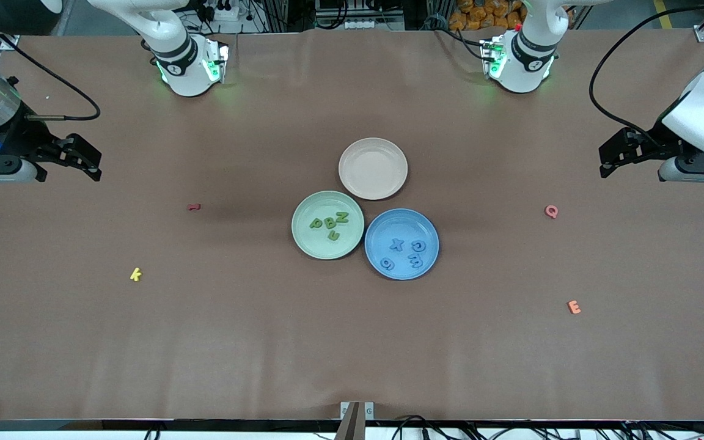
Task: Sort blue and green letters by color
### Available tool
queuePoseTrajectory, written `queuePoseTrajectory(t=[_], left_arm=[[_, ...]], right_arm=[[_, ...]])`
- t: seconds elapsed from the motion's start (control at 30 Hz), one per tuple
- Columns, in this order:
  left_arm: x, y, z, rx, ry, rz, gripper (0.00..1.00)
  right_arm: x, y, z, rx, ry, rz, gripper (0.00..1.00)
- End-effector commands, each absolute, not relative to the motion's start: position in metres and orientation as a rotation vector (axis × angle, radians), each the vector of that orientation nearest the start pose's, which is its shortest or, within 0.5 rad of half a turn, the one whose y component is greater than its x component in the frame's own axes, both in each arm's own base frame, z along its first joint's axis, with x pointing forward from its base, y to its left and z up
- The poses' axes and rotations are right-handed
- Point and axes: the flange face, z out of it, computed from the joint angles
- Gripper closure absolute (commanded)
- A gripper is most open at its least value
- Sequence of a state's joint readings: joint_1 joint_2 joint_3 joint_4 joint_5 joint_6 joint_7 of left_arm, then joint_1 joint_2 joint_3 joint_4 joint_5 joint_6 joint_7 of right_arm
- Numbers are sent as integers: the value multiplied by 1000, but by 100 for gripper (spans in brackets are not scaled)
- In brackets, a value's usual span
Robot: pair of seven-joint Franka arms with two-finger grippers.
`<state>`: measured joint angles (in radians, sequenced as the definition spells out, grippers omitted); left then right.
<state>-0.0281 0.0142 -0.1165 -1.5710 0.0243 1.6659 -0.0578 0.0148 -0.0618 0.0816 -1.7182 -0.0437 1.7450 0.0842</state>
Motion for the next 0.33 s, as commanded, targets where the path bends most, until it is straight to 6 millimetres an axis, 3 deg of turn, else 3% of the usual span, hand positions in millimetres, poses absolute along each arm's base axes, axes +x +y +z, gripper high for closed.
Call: queuePoseTrajectory(t=[0.0, 0.3], left_arm=[[564, -78, 628, -3109, 179, -147, 0], [564, -77, 628, -3109, 177, -147, 0]], right_arm=[[548, 52, 608, -3167, -47, -135, 0], [547, 56, 611, -3118, -38, -117, 0]])
